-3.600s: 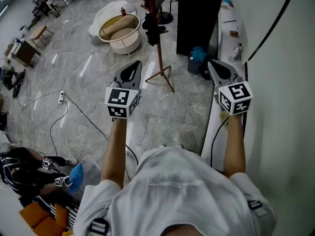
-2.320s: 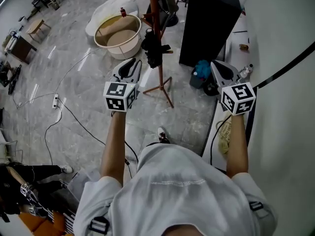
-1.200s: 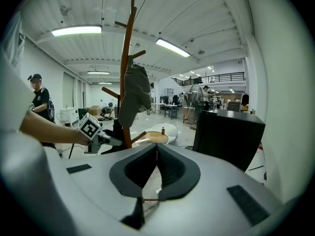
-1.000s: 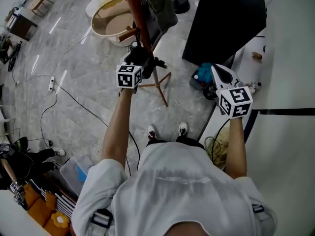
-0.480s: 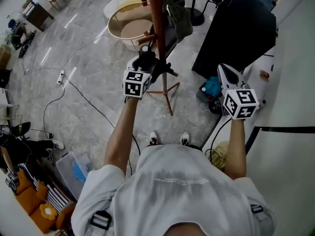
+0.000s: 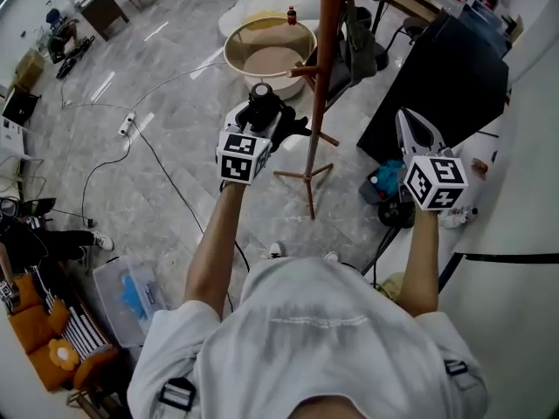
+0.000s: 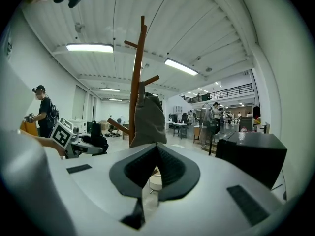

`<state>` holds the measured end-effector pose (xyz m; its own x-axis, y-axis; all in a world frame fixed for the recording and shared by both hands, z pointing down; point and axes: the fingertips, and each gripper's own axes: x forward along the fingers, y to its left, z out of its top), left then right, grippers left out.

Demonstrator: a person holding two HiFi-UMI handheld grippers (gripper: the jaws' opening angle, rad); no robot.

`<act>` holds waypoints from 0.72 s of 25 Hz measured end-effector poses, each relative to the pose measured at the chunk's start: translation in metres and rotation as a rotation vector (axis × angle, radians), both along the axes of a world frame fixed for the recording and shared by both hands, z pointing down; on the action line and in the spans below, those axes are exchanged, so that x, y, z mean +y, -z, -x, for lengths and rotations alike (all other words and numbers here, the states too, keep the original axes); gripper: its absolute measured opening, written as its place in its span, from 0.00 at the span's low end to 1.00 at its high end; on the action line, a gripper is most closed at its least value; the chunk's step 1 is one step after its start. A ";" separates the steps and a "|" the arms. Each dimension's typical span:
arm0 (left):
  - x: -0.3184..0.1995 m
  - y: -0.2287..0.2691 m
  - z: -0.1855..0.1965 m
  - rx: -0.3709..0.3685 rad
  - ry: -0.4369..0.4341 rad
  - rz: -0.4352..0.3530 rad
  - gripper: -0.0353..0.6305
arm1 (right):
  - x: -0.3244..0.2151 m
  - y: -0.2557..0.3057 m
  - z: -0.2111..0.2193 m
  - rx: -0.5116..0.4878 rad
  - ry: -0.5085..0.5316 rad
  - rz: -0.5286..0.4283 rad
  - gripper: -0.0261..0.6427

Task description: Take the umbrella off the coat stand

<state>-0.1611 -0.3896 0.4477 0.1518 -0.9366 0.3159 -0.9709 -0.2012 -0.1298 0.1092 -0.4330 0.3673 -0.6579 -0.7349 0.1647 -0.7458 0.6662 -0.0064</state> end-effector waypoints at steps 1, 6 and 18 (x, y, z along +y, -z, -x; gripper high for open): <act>0.005 0.007 0.003 -0.001 0.004 -0.009 0.42 | 0.000 0.005 0.004 -0.006 0.008 -0.010 0.07; 0.029 0.039 0.023 0.017 0.031 -0.047 0.42 | 0.003 0.024 0.030 -0.003 0.063 -0.066 0.07; 0.073 0.074 0.063 0.039 0.092 -0.080 0.43 | 0.011 0.032 0.073 0.103 0.137 -0.137 0.07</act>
